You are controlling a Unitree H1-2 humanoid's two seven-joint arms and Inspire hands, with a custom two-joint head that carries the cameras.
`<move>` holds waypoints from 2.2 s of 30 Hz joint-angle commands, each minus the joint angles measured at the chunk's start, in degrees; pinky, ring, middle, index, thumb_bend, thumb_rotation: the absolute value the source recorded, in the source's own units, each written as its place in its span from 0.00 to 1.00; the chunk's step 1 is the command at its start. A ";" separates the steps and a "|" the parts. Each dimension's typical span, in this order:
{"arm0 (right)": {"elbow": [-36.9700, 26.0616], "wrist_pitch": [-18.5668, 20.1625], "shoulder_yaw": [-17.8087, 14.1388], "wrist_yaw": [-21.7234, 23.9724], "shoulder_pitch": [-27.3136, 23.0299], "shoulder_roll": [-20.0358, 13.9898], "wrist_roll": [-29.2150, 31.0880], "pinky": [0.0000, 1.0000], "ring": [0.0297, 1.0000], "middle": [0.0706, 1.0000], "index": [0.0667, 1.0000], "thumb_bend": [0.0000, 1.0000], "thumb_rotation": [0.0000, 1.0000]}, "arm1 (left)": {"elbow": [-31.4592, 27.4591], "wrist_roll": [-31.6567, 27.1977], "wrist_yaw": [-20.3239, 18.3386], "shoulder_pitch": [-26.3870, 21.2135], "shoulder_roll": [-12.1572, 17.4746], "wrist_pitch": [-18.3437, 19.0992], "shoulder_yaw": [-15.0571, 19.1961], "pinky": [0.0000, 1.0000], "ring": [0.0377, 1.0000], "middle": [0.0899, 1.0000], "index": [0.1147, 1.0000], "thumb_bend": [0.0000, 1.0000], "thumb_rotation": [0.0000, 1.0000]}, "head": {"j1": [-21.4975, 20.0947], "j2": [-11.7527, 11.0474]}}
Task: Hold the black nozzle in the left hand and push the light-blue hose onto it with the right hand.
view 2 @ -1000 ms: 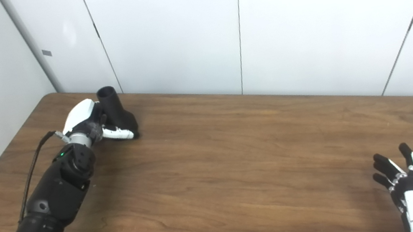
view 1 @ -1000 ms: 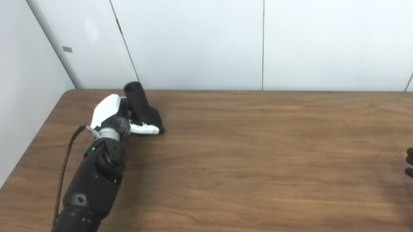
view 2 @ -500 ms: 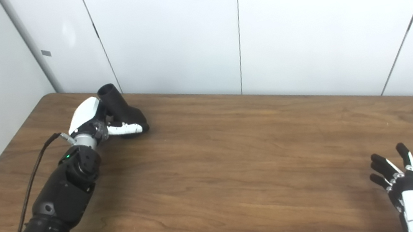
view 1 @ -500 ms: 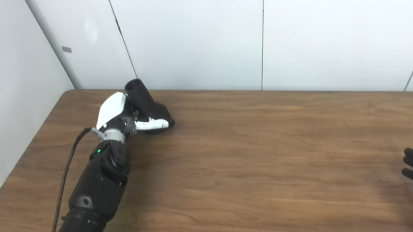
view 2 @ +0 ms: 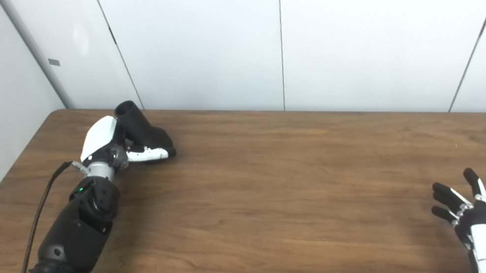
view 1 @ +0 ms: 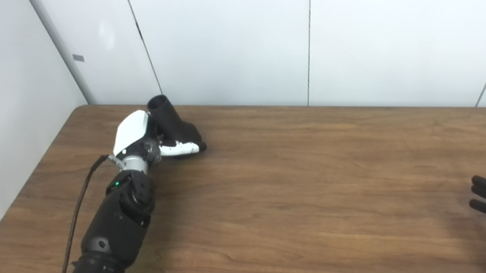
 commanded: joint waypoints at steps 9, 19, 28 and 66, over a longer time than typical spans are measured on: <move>1.74 -1.42 0.92 -1.45 0.57 1.93 -0.93 0.77 0.83 0.81 0.96 0.51 0.99 | -9.90 5.58 0.98 1.95 -0.83 1.07 -1.64 0.79 0.70 0.52 0.38 0.51 0.00 | -3.17 0.44; -4.29 2.56 0.17 -2.96 -0.05 1.69 -1.61 0.77 0.84 0.82 0.93 0.54 0.96 | -20.16 10.76 -2.07 6.82 -3.28 2.67 -4.52 0.70 0.63 0.49 0.39 0.52 0.00 | -5.97 1.24; -8.27 1.95 -0.10 -1.63 0.56 -4.46 -6.75 0.74 0.80 0.79 0.90 0.48 0.92 | -33.81 15.17 -9.07 11.92 -8.02 9.07 -6.42 0.65 0.60 0.49 0.39 0.52 0.00 | -8.20 2.96; -26.85 13.06 -0.21 3.13 -0.20 -13.26 -20.35 0.69 0.77 0.79 0.87 0.51 0.84 | -42.88 39.70 -16.06 25.53 -19.42 -4.12 -23.87 0.71 0.56 0.41 0.43 0.53 0.00 | -18.94 8.86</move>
